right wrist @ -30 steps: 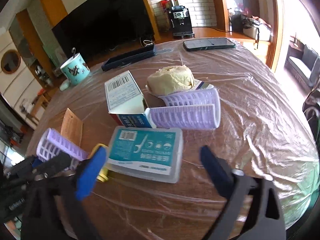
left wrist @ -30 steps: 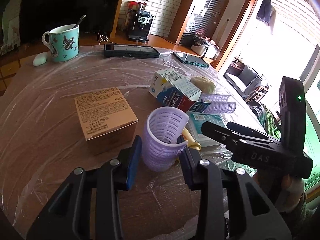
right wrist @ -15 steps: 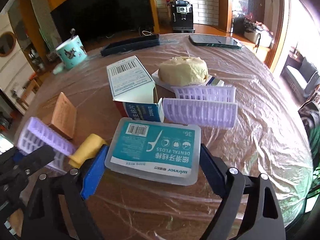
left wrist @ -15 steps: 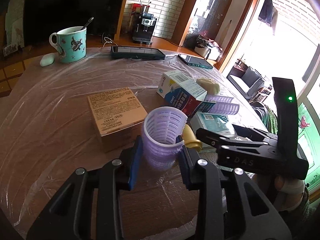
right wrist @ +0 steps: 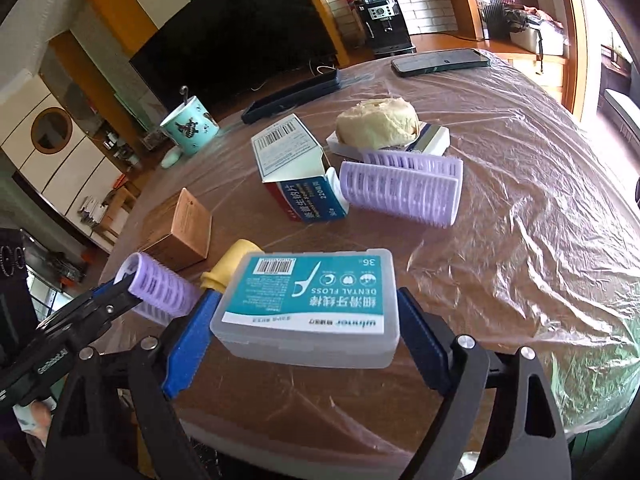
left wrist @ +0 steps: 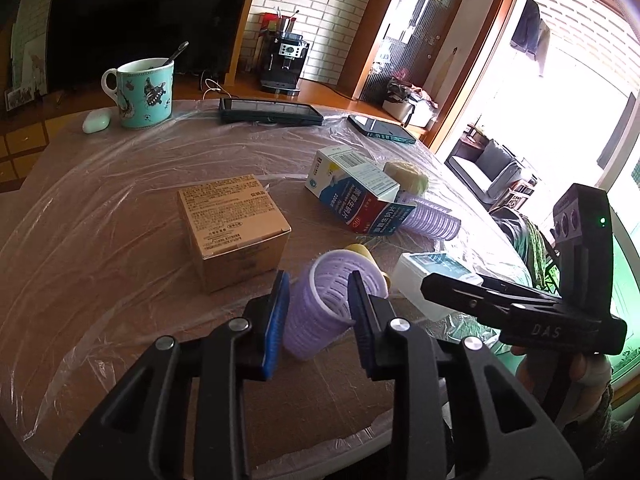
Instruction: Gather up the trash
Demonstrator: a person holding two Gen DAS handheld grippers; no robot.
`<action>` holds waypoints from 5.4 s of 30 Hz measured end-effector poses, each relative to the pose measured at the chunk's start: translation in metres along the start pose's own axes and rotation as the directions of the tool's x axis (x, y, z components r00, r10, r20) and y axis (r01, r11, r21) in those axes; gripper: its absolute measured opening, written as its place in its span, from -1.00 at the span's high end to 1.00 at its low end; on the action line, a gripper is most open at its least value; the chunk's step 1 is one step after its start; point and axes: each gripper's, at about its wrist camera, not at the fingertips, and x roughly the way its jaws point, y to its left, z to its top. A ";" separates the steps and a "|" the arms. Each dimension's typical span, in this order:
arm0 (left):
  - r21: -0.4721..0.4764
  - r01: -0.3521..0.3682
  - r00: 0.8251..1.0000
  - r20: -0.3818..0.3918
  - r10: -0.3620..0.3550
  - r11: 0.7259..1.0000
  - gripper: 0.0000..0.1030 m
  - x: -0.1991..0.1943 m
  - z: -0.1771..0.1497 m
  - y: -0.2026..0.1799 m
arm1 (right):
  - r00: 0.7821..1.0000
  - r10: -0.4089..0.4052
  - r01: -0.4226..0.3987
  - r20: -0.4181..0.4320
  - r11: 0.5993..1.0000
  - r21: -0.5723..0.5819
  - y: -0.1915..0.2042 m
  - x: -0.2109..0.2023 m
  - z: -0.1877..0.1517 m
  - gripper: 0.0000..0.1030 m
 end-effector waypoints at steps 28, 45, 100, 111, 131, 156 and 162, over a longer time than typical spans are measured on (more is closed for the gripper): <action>-0.009 0.008 0.996 0.085 -0.007 1.000 -0.62 -0.030 -0.018 0.001 | 0.986 -0.164 0.166 0.030 0.976 -0.143 0.012 0.005 -0.017 -0.71; 0.126 -0.080 0.997 0.022 0.078 0.989 0.16 0.015 -0.022 -0.026 | 0.969 -0.244 0.248 0.048 0.935 -0.254 0.023 0.018 -0.014 -0.64; 0.120 0.010 1.000 -0.010 -0.009 0.993 0.17 -0.072 -0.053 -0.038 | 0.994 0.109 -0.108 -0.008 0.965 -0.238 0.035 -0.091 -0.049 -0.60; 0.142 0.013 0.999 -0.051 -0.005 0.990 0.16 -0.076 -0.070 -0.045 | 0.989 0.126 -0.142 -0.076 0.955 -0.259 0.040 -0.094 -0.071 -0.60; 0.193 0.017 0.985 -0.172 0.017 0.981 0.16 -0.057 -0.106 -0.048 | 0.986 0.072 -0.114 -0.152 0.951 -0.287 0.038 -0.073 -0.101 -0.61; 0.215 -0.013 0.950 -0.303 0.079 0.977 0.16 -0.014 -0.142 -0.034 | 0.971 -0.008 -0.067 -0.238 0.950 -0.305 0.028 -0.033 -0.129 -0.60; 0.226 -0.022 0.942 -0.321 0.095 0.974 0.16 -0.008 -0.148 -0.032 | 0.966 -0.020 -0.063 -0.258 0.948 -0.313 0.030 -0.022 -0.132 -0.61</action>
